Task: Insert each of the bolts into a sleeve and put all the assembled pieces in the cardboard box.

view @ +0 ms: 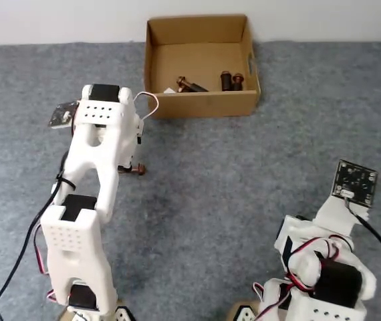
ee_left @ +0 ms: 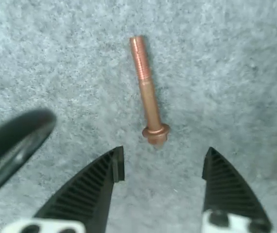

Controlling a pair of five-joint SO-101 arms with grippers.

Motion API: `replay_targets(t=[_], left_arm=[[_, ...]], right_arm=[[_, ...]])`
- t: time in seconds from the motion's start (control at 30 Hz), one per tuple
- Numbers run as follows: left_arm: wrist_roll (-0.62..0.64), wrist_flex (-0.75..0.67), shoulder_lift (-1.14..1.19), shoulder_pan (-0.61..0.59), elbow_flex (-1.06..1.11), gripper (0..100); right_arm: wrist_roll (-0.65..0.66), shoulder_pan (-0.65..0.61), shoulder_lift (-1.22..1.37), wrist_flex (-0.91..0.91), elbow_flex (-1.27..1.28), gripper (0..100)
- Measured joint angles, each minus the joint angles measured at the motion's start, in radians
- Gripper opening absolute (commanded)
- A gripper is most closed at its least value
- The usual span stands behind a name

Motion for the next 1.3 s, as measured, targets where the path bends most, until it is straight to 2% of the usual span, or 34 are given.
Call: replay_targets(t=[0.13, 0.3, 0.6, 0.8, 0.87, 1.0, 1.1, 1.3], left_arm=[[-0.175, 0.0, -0.003, -0.003, 0.0, 26], [-0.529, 0.0, -0.077, -0.003, 0.0, 26], [-1.382, 0.0, -0.157, -0.009, 0.115, 26], [-2.018, 0.0, -0.14, -0.098, 0.12, 24], [-2.177, -0.002, -0.114, -0.109, 0.12, 22], [-2.366, -0.009, -0.075, -0.115, 0.12, 20], [-2.478, -0.071, -0.049, -0.115, 0.12, 20], [-2.524, -0.221, -0.04, -0.11, 0.12, 20]], right_arm=[[0.0, 0.0, 0.0, 0.0, 0.0, 0.9], [0.0, 0.0, 0.0, 0.0, 0.0, 0.9], [0.0, 0.0, 0.0, 0.0, 0.0, 0.9], [0.0, 0.0, 0.005, 0.0, 0.021, 0.9], [0.0, 0.0, 0.006, 0.0, 0.026, 0.9], [0.0, 0.0, 0.0, 0.0, 0.026, 0.9], [0.0, 0.0, -0.002, -0.002, 0.026, 0.9], [0.0, 0.0, -0.008, -0.009, 0.029, 0.9]])
